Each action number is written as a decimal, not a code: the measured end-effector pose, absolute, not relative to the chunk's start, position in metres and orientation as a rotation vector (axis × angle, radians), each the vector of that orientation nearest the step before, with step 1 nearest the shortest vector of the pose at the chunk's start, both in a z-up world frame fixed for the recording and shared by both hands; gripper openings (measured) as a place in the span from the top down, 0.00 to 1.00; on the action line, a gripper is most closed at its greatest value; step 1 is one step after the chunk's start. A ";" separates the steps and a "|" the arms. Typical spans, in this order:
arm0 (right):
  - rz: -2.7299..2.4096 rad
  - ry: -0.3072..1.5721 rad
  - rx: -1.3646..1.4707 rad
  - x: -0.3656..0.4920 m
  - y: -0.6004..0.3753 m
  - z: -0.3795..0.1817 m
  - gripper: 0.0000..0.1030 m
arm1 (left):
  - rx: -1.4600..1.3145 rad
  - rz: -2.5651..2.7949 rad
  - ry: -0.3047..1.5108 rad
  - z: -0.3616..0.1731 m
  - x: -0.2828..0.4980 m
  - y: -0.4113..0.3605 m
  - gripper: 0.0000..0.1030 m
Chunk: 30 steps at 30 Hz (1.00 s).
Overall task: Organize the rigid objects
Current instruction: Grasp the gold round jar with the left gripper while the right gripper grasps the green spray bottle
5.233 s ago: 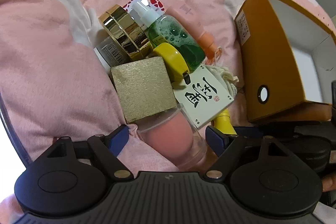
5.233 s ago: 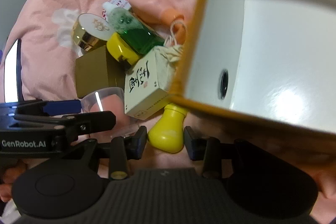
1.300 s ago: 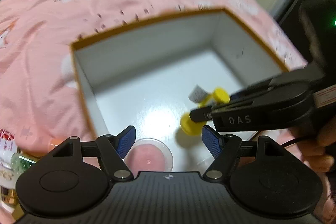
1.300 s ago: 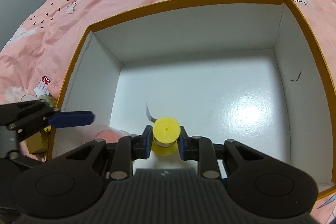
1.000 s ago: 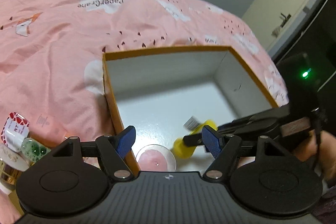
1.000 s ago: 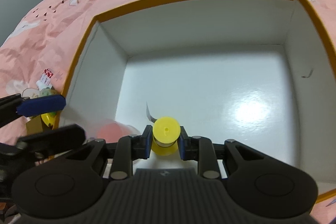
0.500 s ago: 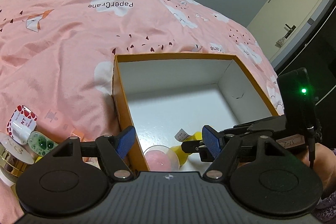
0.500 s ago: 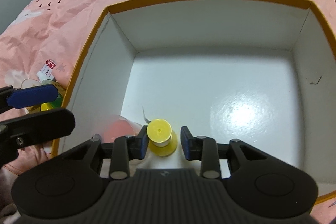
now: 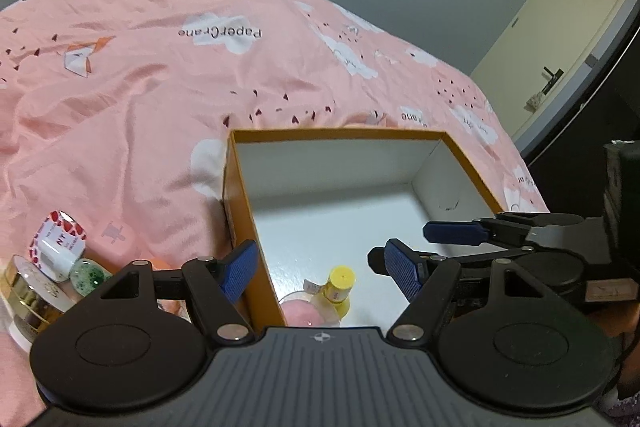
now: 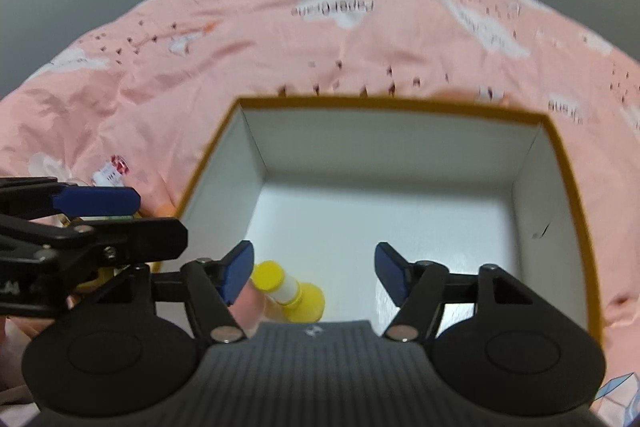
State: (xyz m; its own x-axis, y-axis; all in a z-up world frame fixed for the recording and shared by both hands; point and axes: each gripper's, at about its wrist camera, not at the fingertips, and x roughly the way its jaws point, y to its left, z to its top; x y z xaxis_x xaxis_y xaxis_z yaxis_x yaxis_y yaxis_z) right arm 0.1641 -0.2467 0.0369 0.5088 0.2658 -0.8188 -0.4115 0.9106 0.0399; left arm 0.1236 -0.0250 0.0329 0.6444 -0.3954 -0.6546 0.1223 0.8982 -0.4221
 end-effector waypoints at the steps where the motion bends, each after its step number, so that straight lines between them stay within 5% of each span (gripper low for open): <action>1: 0.415 0.938 -0.170 0.162 -0.246 0.041 0.34 | -0.357 -0.298 0.816 0.035 0.123 -0.023 0.18; 20: 0.715 0.744 -0.164 0.127 -0.174 0.057 0.31 | -0.418 -0.056 0.810 0.045 0.097 0.089 0.18; 23: 0.755 0.790 -0.175 0.129 -0.156 0.046 0.35 | -0.427 -0.006 0.857 0.036 0.095 0.101 0.18; 25: 0.783 0.818 -0.190 0.130 -0.143 0.037 0.48 | -0.449 0.018 0.887 0.026 0.093 0.111 0.18; 30: 0.801 0.884 -0.257 0.131 -0.115 0.013 0.51 | -0.510 0.090 0.992 -0.002 0.094 0.126 0.21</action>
State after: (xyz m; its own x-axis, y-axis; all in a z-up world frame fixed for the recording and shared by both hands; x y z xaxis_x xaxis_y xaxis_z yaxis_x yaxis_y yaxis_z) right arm 0.1315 -0.1149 0.0134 0.3721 0.5162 -0.7714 -0.7167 0.6879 0.1146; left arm 0.0942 0.1256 -0.0023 0.5535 -0.1547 -0.8183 -0.3002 0.8795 -0.3693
